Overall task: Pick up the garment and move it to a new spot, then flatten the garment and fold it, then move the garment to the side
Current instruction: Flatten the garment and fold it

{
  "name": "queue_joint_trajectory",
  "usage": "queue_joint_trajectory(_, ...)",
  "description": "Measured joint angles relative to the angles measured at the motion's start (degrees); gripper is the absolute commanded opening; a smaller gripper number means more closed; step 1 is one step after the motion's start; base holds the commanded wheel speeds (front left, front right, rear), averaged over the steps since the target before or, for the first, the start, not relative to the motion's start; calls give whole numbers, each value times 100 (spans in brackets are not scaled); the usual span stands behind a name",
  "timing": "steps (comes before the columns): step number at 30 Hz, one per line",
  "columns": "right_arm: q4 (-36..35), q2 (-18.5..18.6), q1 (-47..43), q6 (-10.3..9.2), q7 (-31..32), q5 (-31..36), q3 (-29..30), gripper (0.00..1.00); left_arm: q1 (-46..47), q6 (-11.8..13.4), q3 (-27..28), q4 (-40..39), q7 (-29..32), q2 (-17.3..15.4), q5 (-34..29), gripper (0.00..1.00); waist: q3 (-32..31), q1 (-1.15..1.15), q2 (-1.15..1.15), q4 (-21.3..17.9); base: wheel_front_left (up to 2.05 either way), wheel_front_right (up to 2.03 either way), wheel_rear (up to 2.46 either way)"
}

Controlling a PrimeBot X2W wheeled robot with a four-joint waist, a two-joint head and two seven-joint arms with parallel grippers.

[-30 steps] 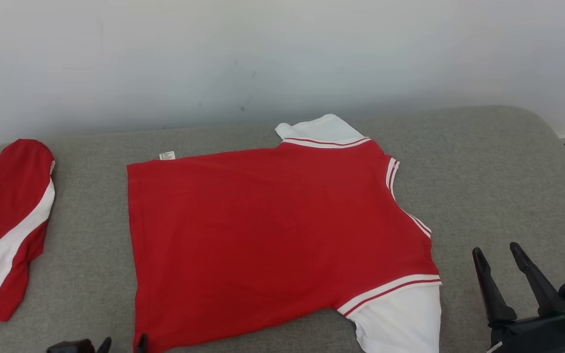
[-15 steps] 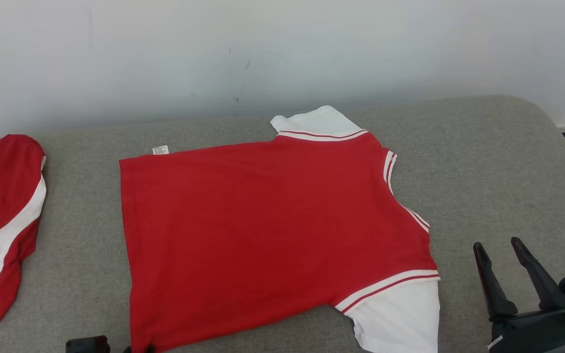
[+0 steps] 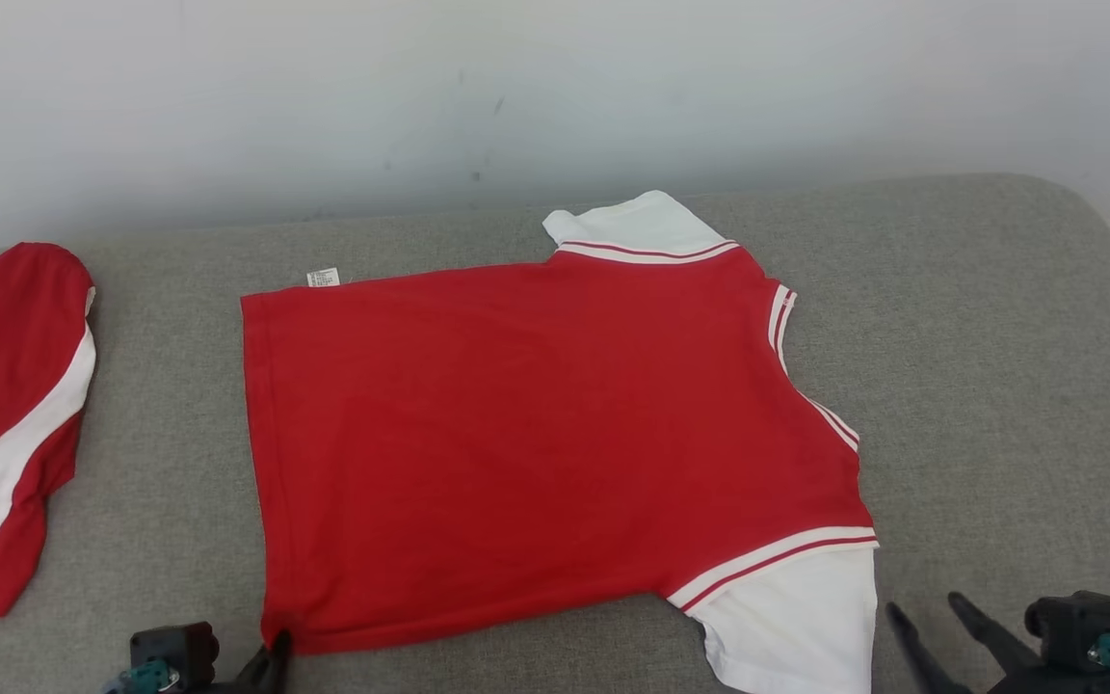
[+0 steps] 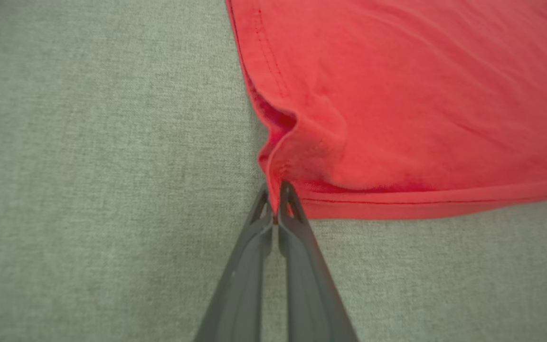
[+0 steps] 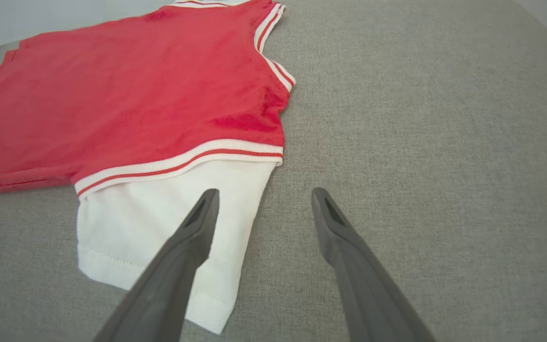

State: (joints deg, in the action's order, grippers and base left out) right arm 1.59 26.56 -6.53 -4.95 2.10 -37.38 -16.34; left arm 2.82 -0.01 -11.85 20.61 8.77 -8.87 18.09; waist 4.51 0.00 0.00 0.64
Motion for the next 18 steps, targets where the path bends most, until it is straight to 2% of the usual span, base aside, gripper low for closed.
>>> queue_joint_trajectory(10,498,-245,-74,143,699,-334,-417,100,226,-111,-193,247,-134,198,-4,0,-26,0,0,133,0,0,0)
queue_joint_trajectory(15,688,-346,-82,188,1031,-391,-632,100,225,-111,-179,325,-223,196,-8,0,-50,0,0,195,0,0,0)
queue_joint_trajectory(16,719,-355,-81,192,1055,-391,-639,96,225,-112,-180,344,-229,198,-8,0,-53,0,0,201,0,0,0)
queue_joint_trajectory(17,745,-353,-63,192,1099,-391,-647,42,225,-131,-180,363,-233,199,-8,0,-55,0,0,205,0,0,0)
queue_joint_trajectory(18,767,-339,-25,191,1151,-374,-675,10,225,-153,-179,383,-235,199,-8,0,-56,0,0,209,0,0,0)
